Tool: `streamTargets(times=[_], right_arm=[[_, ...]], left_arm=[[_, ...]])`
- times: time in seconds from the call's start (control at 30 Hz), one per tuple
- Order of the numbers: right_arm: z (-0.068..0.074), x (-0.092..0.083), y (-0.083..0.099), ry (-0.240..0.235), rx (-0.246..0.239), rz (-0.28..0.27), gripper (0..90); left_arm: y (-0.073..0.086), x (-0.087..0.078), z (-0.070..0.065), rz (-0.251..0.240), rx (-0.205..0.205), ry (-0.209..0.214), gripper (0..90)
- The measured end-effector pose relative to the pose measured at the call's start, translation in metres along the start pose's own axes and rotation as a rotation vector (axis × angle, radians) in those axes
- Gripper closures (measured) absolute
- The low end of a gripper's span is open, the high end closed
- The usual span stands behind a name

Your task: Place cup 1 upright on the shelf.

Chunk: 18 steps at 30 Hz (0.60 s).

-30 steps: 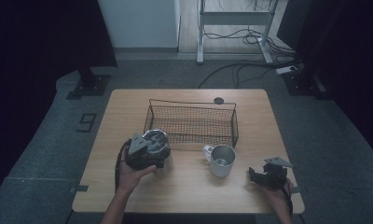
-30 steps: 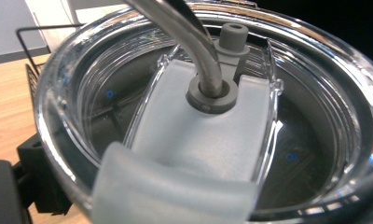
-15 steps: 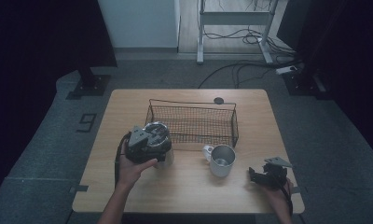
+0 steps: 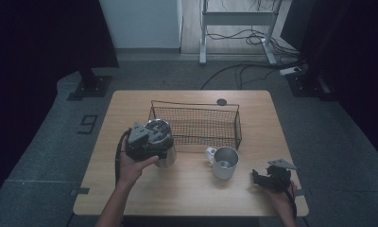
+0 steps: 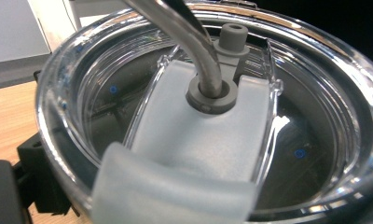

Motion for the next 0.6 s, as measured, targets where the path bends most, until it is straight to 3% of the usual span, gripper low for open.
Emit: streamTargets(times=[0.6], right_arm=[[0.0,0.0,0.0,-0.002,-0.004,-0.004,12.7]], left_arm=[[-0.013,0.008,0.003,-0.002,0.015,-0.005,3.9]])
Point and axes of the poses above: each handheld gripper's, and its own axes: x roughly forward along the jaws, y roughly out of its underside, z roughly to its left, the point moved 1 cm from there along x, roughly forward along the jaws, and after that the axes turned 6 degrees about -x, right-handed, at the moved point
